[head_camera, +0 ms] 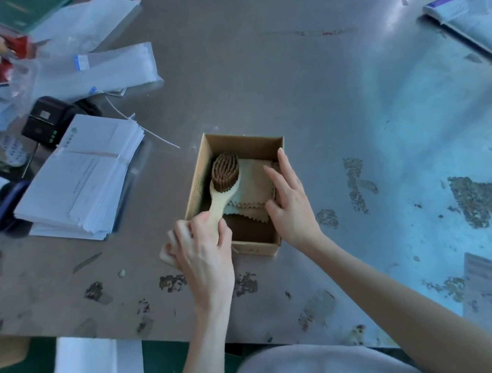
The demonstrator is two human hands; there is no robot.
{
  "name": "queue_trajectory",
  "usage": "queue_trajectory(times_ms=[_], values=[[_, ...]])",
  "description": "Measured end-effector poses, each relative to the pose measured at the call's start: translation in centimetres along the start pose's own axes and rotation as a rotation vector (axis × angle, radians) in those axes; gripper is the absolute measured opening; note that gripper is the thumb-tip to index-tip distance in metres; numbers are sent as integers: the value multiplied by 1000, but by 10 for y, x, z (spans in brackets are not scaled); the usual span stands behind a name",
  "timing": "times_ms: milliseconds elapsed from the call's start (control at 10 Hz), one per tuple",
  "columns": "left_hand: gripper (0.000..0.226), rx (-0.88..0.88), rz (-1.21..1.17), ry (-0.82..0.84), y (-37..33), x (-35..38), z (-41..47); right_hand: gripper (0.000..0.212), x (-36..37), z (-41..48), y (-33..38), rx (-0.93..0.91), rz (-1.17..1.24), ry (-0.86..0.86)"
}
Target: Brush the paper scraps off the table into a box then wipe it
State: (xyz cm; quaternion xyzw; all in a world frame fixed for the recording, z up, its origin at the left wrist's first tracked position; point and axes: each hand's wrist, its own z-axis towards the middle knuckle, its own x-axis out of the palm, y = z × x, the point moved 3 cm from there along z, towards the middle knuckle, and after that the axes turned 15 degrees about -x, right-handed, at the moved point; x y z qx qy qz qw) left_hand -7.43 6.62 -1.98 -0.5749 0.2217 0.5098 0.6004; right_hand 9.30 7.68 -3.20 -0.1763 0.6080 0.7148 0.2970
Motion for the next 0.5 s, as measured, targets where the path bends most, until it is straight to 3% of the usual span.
queue_trajectory(times_ms=[100,300,400,500], values=[[25,-60,110,15,-4,-2,-2,61,1,-1,0,16,35,-26],[24,-21,127,59,-5,-4,3,68,-7,-7,-5,-3,268,-14],[31,29,21,87,-4,-4,4,67,-16,-16,-10,-22,384,-1],[32,110,-209,168,-8,-10,7,62,-26,-23,-10,97,548,-39]])
